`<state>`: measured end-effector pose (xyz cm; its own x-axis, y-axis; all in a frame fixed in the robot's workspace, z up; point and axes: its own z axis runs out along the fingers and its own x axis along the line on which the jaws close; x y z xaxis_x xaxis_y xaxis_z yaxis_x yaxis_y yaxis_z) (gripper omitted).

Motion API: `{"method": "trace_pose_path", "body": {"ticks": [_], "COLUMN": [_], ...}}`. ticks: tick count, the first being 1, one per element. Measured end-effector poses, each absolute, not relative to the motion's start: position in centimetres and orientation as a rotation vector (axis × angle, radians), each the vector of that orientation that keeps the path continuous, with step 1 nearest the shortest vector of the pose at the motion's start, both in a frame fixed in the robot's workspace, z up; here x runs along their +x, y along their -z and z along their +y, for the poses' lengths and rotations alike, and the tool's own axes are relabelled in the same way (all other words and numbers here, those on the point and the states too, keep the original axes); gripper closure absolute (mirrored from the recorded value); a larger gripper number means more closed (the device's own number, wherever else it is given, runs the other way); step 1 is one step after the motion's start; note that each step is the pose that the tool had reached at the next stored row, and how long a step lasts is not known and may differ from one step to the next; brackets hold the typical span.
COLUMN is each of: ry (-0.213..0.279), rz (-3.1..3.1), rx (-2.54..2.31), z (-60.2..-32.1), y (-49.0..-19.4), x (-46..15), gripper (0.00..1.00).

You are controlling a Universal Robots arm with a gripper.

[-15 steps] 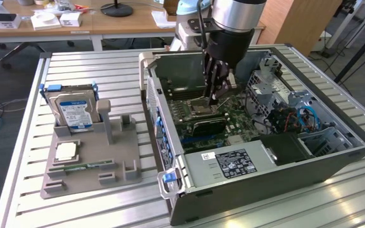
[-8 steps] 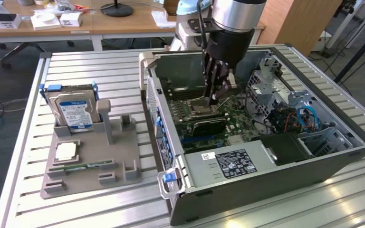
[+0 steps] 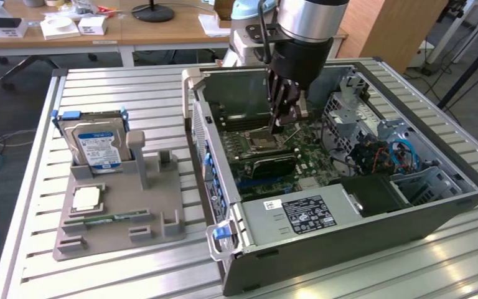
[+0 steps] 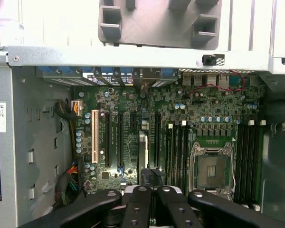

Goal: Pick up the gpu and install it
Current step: 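Press down on the gpu until it lock into place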

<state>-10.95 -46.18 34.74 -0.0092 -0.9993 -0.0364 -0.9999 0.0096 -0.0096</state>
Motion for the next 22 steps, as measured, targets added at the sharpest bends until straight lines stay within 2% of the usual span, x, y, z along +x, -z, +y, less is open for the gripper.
{"method": "trace_pose_path", "body": {"ticks": [9,22], "ry": [-0.029,-0.029], "rz": [2.209,2.209], "rx": [-2.188,-2.188], "z": [-46.2,-46.2], "y": [-34.7,-32.5], "x": [-11.0,-11.0], "gripper": [0.90,0.90]}}
